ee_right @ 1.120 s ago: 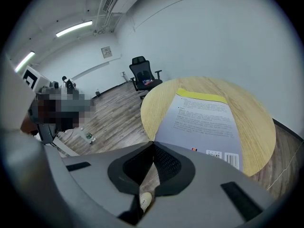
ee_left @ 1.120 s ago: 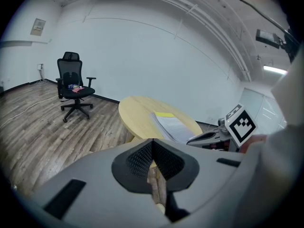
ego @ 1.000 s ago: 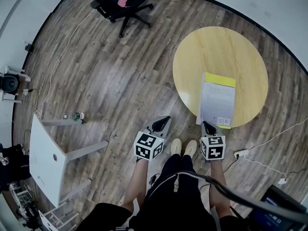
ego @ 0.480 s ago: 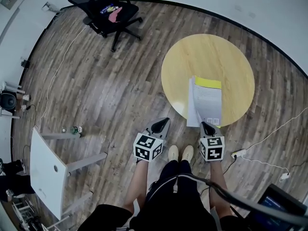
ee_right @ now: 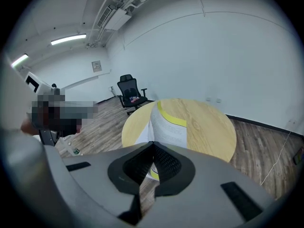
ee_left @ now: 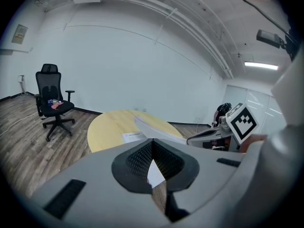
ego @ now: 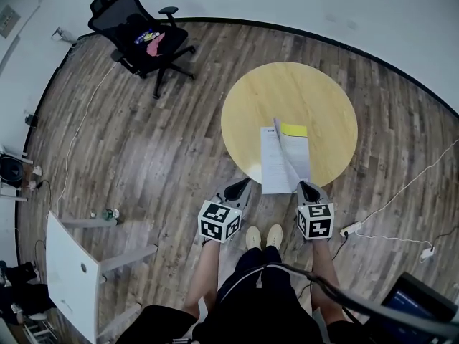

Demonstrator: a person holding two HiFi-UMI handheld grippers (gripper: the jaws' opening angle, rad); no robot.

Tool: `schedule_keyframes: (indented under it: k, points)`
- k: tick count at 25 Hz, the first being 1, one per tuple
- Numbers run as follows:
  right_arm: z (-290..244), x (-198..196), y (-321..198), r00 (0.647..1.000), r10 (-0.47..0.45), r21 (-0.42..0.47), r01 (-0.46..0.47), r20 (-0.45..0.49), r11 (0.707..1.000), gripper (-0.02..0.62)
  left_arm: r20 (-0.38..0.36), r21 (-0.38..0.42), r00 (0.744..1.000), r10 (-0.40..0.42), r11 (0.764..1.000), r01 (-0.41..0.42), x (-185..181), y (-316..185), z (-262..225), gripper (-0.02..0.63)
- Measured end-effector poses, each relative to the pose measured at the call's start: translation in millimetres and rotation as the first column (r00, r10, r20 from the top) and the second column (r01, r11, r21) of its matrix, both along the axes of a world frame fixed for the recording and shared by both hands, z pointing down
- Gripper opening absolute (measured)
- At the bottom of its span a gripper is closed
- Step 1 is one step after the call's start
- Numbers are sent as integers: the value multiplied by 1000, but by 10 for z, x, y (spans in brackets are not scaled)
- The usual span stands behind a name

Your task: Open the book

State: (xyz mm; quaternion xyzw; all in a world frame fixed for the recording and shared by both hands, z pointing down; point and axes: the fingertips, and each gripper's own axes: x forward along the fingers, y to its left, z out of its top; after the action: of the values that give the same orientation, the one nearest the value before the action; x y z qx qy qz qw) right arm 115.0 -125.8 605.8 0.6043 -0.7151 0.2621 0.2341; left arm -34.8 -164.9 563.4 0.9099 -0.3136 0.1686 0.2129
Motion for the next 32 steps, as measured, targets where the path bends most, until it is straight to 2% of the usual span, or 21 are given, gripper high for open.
schedule_keyframes:
  k: [10, 19, 32]
  points:
    - [-282, 551, 62, 996, 87, 35, -87, -13, 996, 8, -18, 58, 997, 81, 995, -79, 558, -90, -351, -2]
    - [-293, 1066, 198, 984, 177, 25, -176, -13, 984, 8, -22, 79, 986, 164, 984, -162, 1093, -84, -487, -2]
    - [-175, 1468, 377, 972, 233, 0, -233, -18, 972, 8, -20, 63, 975, 222, 974, -220, 1551, -16, -388, -2]
